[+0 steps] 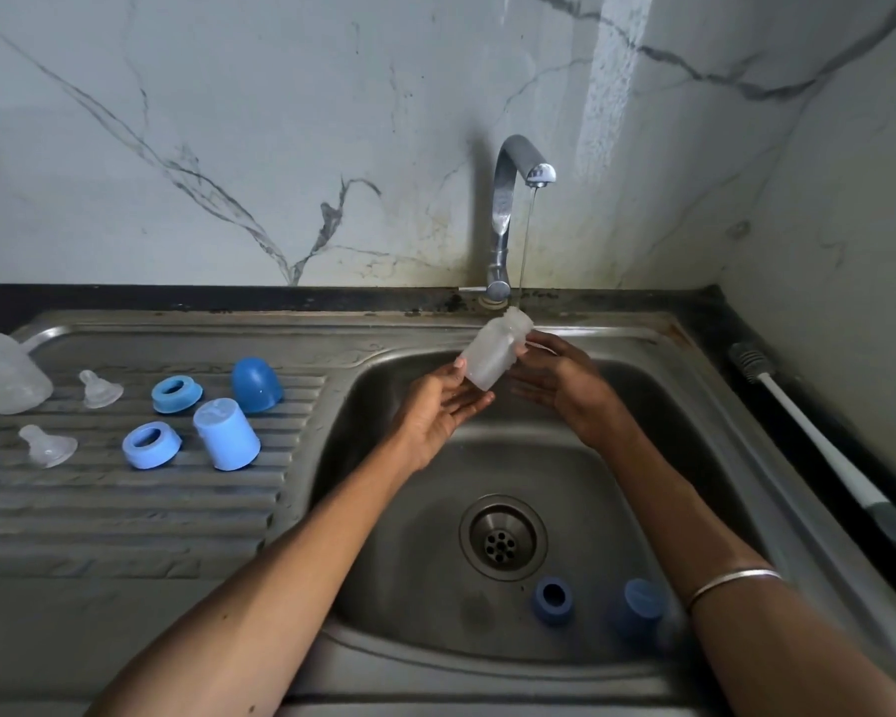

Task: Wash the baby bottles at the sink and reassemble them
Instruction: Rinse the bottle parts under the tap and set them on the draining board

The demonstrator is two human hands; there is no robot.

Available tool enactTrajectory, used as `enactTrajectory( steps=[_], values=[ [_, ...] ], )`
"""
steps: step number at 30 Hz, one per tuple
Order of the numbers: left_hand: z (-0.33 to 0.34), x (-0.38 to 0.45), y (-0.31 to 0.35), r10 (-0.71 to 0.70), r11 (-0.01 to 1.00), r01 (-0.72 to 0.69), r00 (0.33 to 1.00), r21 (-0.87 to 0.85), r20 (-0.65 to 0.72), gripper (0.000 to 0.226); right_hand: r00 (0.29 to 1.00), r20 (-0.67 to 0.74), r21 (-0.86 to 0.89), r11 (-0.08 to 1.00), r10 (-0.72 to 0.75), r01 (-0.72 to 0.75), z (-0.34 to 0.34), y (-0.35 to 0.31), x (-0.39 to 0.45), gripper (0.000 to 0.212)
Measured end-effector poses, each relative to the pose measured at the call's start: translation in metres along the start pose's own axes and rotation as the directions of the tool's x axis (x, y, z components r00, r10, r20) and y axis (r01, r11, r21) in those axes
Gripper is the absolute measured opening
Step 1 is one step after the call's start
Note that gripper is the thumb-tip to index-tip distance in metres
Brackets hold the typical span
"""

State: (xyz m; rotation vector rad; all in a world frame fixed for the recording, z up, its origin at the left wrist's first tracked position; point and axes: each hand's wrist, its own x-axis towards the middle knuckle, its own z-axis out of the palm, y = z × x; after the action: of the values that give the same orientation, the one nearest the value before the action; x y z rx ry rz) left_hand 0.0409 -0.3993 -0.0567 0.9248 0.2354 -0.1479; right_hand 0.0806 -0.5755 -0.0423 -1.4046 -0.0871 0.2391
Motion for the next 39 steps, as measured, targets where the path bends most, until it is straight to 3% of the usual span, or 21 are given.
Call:
enactTrajectory(
  steps=[7,13,17,22,26,31,34,36,39],
  values=[
    [0.0,-0.004,-0.001,-0.071,0.997,0.071,0.997,-0.009,0.015,0.034,1.0,0.016,0.054,0.998,0.011,-0.012,0.005,0.0,-0.004,0.042],
    [0.008,-0.004,-0.002,0.034,0.994,-0.042,0.996,0.104,0.082,0.039,0.999,-0.038,0.041,0.999,-0.016,0.018,0.004,0.004,-0.003,0.042],
    [0.008,-0.006,-0.002,0.028,0.992,-0.037,0.997,0.118,0.076,0.028,1.0,-0.028,0.031,1.0,0.008,-0.007,0.005,0.004,-0.005,0.05],
    [0.009,-0.006,-0.003,-0.021,0.989,0.012,0.998,0.144,0.055,0.027,1.0,-0.013,0.102,0.994,0.026,-0.025,0.004,-0.001,-0.004,0.041],
    [0.01,-0.006,-0.005,-0.026,0.981,0.016,0.999,0.192,0.047,0.029,0.998,-0.067,0.032,0.999,0.02,-0.017,0.002,0.002,-0.002,0.046],
    [0.01,-0.005,-0.005,0.111,0.972,-0.121,0.992,0.201,0.061,0.031,0.994,-0.092,-0.011,0.998,0.059,-0.061,-0.001,0.009,0.002,0.062],
    [0.01,-0.003,-0.004,0.193,0.95,-0.192,0.981,0.246,0.018,0.036,0.997,-0.028,-0.05,0.996,0.067,-0.069,-0.012,0.005,0.003,0.051],
    [0.01,0.0,-0.005,0.246,0.933,-0.236,0.969,0.273,-0.003,0.041,0.994,0.064,-0.124,0.989,0.084,-0.075,-0.022,0.003,0.002,0.056],
    [0.007,0.002,-0.006,0.273,0.923,-0.258,0.962,0.286,-0.013,0.046,0.98,0.144,-0.369,0.927,0.136,-0.075,-0.029,0.003,0.001,0.064]
  ],
)
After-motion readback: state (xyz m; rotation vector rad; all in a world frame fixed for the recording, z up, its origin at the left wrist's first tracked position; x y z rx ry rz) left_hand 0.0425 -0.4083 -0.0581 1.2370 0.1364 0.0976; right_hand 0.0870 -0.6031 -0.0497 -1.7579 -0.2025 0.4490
